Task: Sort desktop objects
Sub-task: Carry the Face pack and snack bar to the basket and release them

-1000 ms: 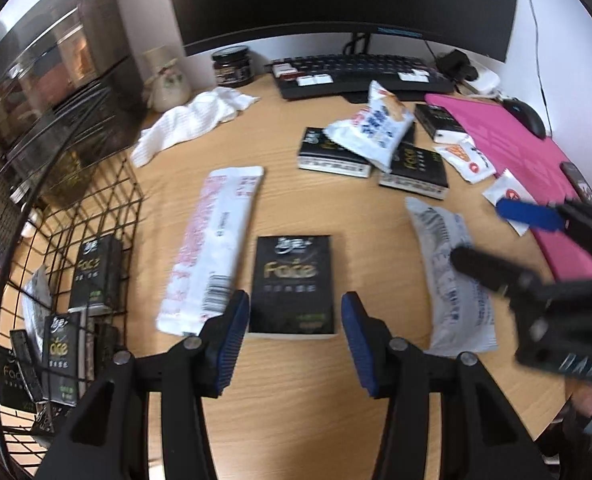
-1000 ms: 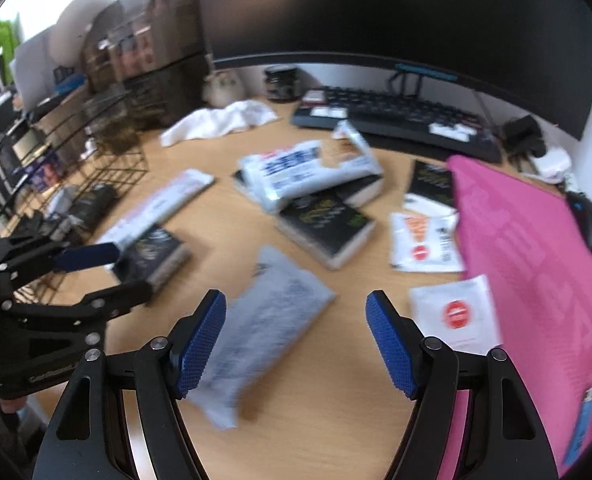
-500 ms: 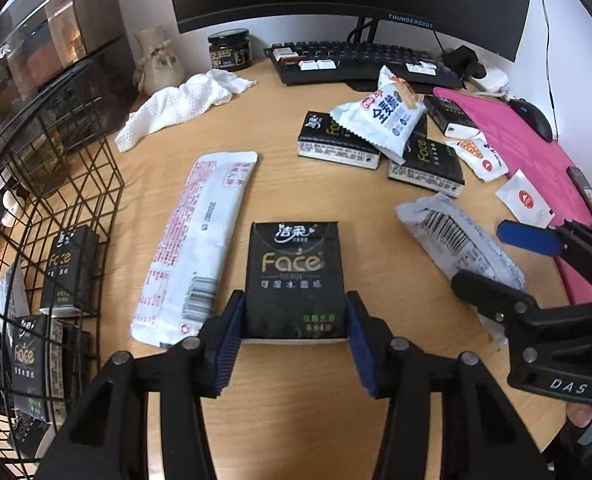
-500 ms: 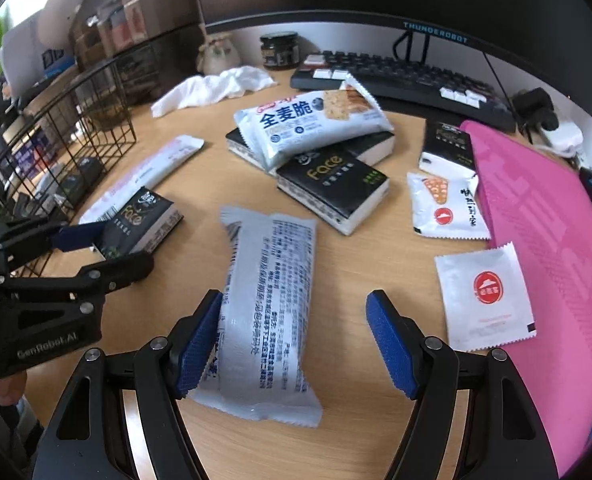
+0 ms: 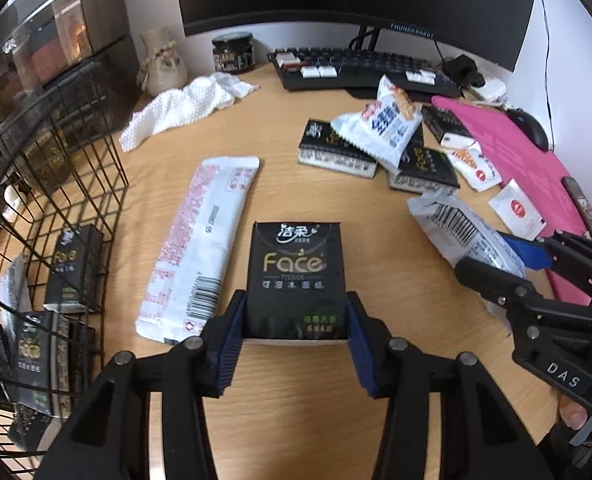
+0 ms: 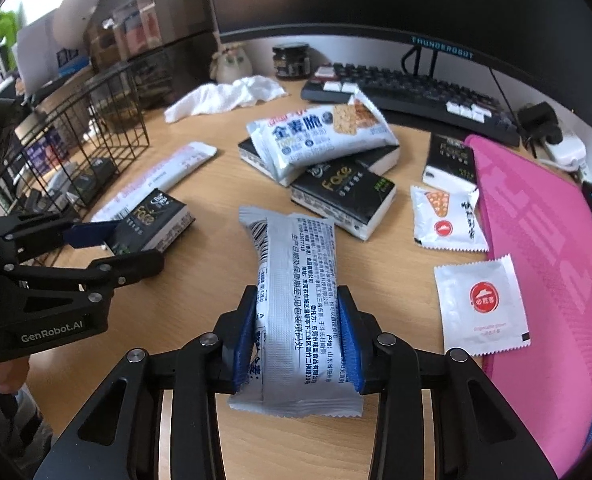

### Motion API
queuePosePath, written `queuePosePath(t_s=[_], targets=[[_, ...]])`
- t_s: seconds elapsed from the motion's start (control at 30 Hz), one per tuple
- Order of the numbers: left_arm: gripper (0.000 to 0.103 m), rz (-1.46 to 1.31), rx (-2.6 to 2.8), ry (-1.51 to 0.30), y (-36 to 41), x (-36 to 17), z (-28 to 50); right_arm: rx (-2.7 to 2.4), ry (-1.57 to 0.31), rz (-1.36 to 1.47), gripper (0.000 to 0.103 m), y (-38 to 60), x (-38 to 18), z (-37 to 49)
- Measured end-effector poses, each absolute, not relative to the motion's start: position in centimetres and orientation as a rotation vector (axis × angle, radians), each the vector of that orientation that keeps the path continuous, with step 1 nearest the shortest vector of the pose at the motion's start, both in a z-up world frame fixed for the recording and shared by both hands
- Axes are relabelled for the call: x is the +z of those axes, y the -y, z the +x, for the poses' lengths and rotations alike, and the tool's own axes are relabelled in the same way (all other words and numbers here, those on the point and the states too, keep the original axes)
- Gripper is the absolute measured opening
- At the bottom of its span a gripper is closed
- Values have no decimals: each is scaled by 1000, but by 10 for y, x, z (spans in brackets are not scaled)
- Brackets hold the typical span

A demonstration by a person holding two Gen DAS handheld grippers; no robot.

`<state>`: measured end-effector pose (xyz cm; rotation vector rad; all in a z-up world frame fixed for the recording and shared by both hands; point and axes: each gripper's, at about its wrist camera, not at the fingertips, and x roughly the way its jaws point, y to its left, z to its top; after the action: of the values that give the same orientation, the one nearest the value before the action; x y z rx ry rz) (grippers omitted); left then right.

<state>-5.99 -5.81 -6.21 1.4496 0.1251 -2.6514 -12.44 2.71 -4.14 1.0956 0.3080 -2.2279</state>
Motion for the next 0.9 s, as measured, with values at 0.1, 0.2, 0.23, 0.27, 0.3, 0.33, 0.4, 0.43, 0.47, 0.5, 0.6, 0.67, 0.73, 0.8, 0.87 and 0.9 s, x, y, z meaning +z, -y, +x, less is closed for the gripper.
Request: queuePosePath(t_s=[0.1,0.2,0.23,0.27,0.3,0.33,0.4,0.43,0.47,0.5,0.6,0.67,0.73,0.8,0.87,0.9], targets=[[53,1415,-2664,-136,61,-52,-56,-2221,-288,1070,37,-28,-33,-120],[53,1375,-2681,-138,63,-38,-50,-2219,-275,1032,37,-27,-20,-114],[53,1361,-2686,-139,63,-33,-48,-2220,-272,1014,37,-27,-15,-111],[53,1343,-2694,-140,63,-27,-46,-2221,-272,1001,37,-26,-11,-109],[53,1321,-2703,-140,65,-20,-43,-2222,-273,983,37,-26,-5,-106],[53,1300,-2709,-139,66,-14,-39,-2220,-274,970,37,-24,0,-104],[53,1247,-2718,-142,71,1,-31,-2211,-260,934,37,-19,12,-100],[53,1224,-2720,-147,74,8,-28,-2203,-256,917,37,-15,18,-98],[53,1199,-2721,-153,78,14,-23,-2193,-258,893,37,-8,26,-95],[53,1168,-2719,-163,85,22,-16,-2183,-262,874,37,-2,31,-92],[53,1094,-2693,-186,106,40,1,-2125,-285,807,37,29,49,-79],[53,1048,-2662,-199,125,49,16,-2076,-293,771,37,51,59,-69],[53,1021,-2622,-204,147,55,32,-2025,-302,738,37,78,68,-57],[53,996,-2577,-230,168,56,46,-1972,-319,715,37,111,75,-44],[53,1006,-2524,-251,188,52,55,-1918,-329,709,37,137,76,-33],[53,1023,-2494,-245,197,50,58,-1899,-331,712,37,148,75,-30]])
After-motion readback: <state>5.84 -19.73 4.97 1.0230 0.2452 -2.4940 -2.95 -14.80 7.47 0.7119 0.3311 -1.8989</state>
